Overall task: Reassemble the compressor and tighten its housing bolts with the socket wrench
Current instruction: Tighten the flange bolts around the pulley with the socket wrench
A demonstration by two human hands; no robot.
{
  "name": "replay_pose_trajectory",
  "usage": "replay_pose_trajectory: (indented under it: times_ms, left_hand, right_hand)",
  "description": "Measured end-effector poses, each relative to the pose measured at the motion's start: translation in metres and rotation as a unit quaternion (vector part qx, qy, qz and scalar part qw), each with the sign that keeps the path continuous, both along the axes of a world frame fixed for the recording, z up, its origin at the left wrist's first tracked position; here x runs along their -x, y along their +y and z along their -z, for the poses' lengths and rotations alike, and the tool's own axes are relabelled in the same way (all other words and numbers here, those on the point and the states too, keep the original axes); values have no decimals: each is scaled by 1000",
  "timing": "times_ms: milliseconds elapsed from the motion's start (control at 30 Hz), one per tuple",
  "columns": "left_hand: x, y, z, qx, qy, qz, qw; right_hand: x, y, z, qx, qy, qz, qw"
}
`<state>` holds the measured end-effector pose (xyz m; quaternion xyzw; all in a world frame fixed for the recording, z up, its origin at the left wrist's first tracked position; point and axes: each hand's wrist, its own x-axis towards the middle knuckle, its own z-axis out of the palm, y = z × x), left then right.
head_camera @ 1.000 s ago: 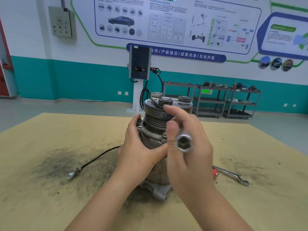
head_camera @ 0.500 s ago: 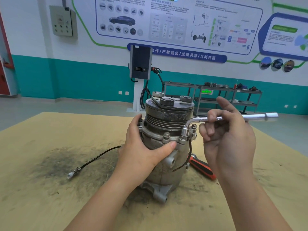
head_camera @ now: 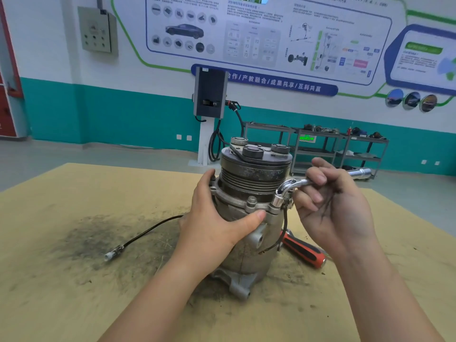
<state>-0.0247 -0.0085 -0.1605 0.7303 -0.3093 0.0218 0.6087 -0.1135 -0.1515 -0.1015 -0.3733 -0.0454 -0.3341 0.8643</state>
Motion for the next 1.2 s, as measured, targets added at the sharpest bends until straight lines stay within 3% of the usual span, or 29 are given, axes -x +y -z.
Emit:
replay_pose_trajectory:
  times_ms: [133, 200, 333, 433, 500, 567, 700, 767, 1000, 1200]
  left_hand:
    - [0, -1, 1, -4, 2, -11, 1000]
    - [-1, -2, 1, -2, 3, -14, 1000]
    - [-2, -3, 2, 12, 0, -19, 1000]
    - [-2, -4, 2, 27, 6, -15, 1000]
    - [-1, -4, 2, 28, 6, -16, 999]
    - [-1, -4, 3, 23, 1, -19, 1000]
    - [-1, -2, 3, 14, 1, -10, 1000]
    - [-1, -2, 3, 10, 4, -9, 1000]
    - [-1, -2, 3, 14, 2, -2, 1000]
    - [-1, -2, 3, 19, -3, -2, 1000]
  right_hand:
    - [-2, 12, 4, 61, -38, 104, 992]
    - [-1, 24, 7, 137, -85, 192, 968]
    - [-3, 54, 27, 349, -152, 369, 848]
    - [-4, 61, 38, 493, -110, 399, 765]
    - [-2, 56, 31, 532, -113, 380, 749]
    - [2, 50, 21, 501, -152, 352, 776]
    - [10, 36, 8, 284, -159, 294, 899]
    - [11, 28, 7, 206, -144, 246, 936]
    - [4, 17, 7, 129, -98, 146, 976]
    - [0, -2, 3, 16, -18, -6, 1000]
